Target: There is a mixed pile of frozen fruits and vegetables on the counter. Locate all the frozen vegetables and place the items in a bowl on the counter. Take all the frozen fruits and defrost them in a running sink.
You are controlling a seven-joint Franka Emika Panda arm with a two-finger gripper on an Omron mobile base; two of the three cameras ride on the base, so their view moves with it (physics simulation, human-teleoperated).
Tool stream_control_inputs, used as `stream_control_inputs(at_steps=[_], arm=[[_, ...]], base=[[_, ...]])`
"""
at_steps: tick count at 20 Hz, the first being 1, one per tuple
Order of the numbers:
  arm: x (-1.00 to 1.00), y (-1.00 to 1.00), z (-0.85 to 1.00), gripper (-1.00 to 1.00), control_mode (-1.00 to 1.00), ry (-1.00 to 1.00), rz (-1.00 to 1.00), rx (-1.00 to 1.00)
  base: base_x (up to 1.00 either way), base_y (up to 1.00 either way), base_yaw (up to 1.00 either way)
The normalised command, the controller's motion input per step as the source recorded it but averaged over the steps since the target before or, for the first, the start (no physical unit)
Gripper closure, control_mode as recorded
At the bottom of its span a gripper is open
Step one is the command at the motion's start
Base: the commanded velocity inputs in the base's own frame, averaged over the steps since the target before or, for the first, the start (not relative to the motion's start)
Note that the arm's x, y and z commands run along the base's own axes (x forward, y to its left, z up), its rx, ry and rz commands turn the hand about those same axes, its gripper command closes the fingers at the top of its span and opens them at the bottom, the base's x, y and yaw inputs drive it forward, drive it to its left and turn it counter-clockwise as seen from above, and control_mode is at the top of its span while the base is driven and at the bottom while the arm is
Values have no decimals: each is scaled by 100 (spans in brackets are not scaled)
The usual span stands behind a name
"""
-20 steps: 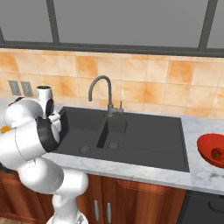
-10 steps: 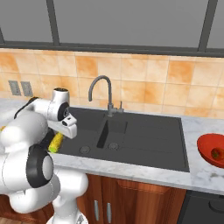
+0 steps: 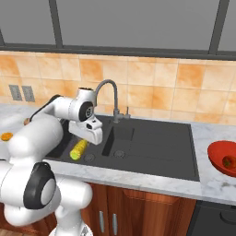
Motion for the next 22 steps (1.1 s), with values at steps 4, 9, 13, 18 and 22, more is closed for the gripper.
stream_control_inputs(at_steps=[4,9,13,18,22], arm=[[2,-82,4,100,-100,-1,-5,-12],[13,-95,-6,100,-100,-2,0,-4],[9,-100,6,100,-100,0,0,-1],[25,-98,6,100,-100,0,0,3],[29,-100,4,100,-100,1,0,7]], base=[[0,0,0],[0,0,0],[0,0,0],[0,0,0],[0,0,0]])
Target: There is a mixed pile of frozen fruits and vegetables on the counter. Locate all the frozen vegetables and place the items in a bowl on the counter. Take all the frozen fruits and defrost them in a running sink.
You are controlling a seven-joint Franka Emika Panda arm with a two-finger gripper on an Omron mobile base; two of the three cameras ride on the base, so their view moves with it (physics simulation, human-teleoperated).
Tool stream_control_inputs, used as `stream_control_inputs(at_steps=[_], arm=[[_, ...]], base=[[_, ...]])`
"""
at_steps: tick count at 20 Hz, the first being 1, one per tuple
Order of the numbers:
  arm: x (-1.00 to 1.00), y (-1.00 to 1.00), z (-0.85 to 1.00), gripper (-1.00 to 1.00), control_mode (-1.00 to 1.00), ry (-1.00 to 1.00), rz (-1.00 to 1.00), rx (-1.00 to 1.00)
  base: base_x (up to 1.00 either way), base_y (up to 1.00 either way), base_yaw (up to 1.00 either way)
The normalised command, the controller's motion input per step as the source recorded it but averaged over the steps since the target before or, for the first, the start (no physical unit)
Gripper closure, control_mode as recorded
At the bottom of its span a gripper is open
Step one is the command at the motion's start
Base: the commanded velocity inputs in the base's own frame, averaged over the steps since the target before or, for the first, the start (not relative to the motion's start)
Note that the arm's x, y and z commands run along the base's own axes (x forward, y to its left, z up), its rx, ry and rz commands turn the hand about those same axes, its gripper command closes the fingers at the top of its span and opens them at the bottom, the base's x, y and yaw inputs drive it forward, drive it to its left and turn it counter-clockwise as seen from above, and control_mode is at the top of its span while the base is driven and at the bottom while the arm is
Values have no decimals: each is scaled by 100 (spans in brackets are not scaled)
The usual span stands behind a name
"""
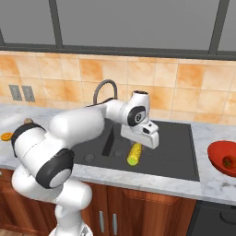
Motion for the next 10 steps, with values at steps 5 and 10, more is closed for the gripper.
stream_control_inputs(at_steps=[5,10], arm=[[21,-100,8,100,-100,0,0,7],[31,-96,13,100,-100,1,1,6]], base=[[0,0,0],[0,0,0]])
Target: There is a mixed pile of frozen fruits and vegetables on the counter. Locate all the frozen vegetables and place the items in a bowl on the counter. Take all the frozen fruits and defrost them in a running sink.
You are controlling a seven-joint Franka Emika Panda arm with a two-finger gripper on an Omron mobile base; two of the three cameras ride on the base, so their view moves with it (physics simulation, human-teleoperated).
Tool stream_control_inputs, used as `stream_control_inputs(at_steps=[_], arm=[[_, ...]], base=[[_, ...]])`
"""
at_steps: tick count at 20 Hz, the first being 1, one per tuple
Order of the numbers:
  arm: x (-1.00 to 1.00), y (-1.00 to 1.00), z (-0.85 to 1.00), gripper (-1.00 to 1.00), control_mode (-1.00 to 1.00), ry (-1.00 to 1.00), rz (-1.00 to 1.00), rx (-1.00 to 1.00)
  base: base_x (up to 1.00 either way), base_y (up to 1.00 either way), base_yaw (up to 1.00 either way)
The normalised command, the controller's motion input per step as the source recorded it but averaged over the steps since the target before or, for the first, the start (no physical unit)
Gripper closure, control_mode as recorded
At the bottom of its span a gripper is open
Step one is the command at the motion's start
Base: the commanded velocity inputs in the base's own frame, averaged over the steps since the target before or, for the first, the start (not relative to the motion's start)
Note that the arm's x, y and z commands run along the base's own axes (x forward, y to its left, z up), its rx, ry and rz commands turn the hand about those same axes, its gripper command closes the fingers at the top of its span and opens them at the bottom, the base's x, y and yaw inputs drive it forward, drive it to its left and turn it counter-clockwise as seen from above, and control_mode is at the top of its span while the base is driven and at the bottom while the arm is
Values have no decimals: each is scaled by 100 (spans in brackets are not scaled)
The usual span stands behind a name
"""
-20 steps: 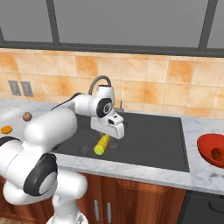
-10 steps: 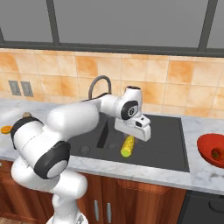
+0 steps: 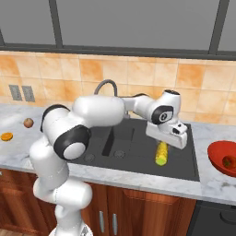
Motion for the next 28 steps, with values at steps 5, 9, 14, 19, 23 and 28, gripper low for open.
stream_control_inputs(at_steps=[5,9,14,19,23,28], arm=[[32,-70,37,100,-100,15,0,4],[1,-86,22,100,-100,-3,2,2],[-34,-74,22,100,-100,-8,11,0],[-26,-60,2,100,-100,-10,19,-2],[28,-61,-20,100,-100,-10,22,-3],[41,-46,-33,100,-100,-11,30,-6]], base=[[0,0,0],[0,0,0],[0,0,0],[0,0,0],[0,0,0],[0,0,0]])
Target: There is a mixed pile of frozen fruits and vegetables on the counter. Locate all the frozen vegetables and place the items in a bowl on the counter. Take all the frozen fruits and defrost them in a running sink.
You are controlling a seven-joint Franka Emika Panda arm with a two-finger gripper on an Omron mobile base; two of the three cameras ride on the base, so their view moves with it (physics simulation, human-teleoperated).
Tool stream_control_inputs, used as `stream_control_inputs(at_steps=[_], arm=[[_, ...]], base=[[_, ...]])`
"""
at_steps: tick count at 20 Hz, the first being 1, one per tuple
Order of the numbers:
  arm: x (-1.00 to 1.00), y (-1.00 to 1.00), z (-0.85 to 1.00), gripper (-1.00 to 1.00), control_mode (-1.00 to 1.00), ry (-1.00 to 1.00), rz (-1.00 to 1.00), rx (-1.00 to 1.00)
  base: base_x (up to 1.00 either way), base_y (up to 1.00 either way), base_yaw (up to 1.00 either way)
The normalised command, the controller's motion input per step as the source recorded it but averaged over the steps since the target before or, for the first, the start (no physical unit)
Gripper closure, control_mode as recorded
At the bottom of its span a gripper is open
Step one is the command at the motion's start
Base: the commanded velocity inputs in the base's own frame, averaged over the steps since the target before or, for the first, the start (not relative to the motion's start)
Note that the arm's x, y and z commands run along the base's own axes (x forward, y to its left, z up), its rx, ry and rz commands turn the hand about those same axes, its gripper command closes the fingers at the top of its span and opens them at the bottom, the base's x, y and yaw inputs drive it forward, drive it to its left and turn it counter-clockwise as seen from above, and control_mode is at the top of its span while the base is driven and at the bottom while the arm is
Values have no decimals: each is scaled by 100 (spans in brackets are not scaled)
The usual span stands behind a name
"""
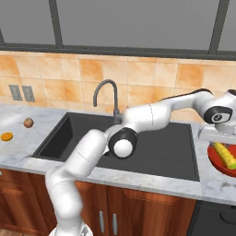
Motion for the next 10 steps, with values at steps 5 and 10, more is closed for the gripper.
stream_control_inputs(at_steps=[5,10], arm=[[53,-43,-21,100,-100,8,28,-2],[48,-18,-20,100,-100,19,13,-1]], base=[[0,0,0],[0,0,0]])
